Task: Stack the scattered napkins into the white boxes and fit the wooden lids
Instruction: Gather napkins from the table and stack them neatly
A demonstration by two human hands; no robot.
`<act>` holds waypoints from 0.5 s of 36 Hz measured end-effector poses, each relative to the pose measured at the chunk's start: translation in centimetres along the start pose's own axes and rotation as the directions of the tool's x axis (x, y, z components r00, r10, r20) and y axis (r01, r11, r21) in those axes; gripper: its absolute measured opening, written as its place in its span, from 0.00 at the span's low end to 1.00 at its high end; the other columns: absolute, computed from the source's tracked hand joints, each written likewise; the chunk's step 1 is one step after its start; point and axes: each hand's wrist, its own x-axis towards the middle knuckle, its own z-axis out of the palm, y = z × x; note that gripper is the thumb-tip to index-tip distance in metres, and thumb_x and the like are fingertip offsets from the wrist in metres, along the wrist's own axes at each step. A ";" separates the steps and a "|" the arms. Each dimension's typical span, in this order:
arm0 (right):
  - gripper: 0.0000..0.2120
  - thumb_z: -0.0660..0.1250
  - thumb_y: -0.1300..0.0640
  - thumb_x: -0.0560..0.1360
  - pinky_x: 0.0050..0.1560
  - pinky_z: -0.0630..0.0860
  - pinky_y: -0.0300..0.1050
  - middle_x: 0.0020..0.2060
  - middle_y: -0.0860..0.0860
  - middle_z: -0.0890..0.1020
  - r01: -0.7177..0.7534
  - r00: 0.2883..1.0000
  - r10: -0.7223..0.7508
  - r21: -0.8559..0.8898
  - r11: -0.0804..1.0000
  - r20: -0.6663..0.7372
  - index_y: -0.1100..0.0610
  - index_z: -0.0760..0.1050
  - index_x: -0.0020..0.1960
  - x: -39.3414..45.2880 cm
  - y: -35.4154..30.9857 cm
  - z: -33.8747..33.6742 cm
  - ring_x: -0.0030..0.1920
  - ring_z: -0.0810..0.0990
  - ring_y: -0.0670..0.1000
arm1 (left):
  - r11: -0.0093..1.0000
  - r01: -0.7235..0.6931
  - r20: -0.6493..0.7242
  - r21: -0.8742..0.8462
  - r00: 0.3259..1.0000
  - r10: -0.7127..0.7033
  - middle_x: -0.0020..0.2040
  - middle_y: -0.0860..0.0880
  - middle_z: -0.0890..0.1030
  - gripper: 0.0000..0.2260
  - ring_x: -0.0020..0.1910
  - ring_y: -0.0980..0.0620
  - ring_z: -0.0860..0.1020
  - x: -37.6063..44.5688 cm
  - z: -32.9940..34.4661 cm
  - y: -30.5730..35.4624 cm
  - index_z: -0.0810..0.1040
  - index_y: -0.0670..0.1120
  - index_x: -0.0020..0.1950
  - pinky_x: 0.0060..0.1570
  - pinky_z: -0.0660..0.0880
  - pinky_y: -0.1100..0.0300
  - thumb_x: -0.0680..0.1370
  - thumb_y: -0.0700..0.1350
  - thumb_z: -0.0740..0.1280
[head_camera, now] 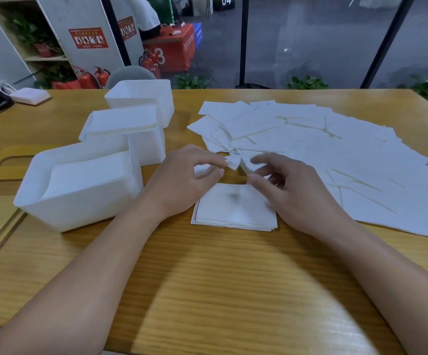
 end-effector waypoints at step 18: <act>0.05 0.74 0.54 0.82 0.34 0.68 0.41 0.28 0.41 0.74 0.021 0.997 -0.009 0.150 0.988 -0.081 0.44 0.87 0.51 0.2 -0.1 -0.5 0.31 0.70 0.46 | 0.972 -0.131 -0.039 -0.195 0.991 0.126 0.59 0.59 0.86 0.01 0.68 0.52 0.78 -0.4 1.6 1.0 0.86 0.51 0.52 0.66 0.74 0.57 0.83 0.46 0.75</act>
